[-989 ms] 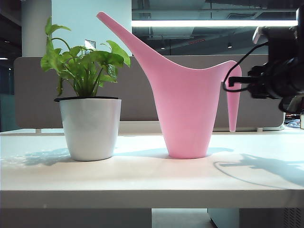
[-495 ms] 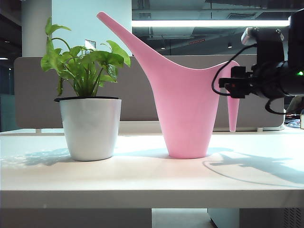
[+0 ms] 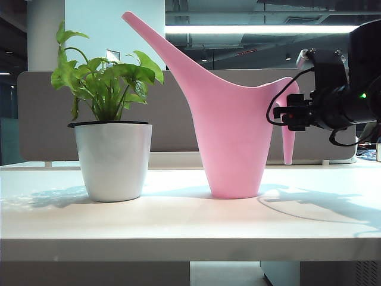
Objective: Pick up the watering can from the table, water the potted plant, and put the can back.
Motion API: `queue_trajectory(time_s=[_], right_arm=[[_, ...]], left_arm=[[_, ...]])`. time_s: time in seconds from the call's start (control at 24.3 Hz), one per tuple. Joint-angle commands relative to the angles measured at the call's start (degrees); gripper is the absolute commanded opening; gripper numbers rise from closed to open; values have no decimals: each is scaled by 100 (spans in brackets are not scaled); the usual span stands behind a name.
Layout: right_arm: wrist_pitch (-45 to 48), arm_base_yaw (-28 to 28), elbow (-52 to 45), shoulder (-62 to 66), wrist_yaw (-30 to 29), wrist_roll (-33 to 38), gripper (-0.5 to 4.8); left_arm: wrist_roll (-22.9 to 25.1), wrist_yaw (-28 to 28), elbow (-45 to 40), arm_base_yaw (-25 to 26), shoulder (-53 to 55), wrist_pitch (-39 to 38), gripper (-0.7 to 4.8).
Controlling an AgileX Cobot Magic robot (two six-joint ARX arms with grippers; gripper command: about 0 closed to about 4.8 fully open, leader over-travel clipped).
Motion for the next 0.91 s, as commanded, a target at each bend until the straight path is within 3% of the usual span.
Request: queue_trajectory(time_s=[0.04,0.45,0.66,0.91], right_arm=[[83,-57,87,50,-31,-4,221],[22,-125,446,96,-802,-2,221],[-664,-125,881,168,-1187,-7,221],[-809,-122,1005,343,-1386,7,221]], left_arm=[[4,22,15,0,-4,72,3],[4,22,15,0,-4,72,3],[4,22,15,0,-2,79,3],[4,22,15,0,-4,76,3]])
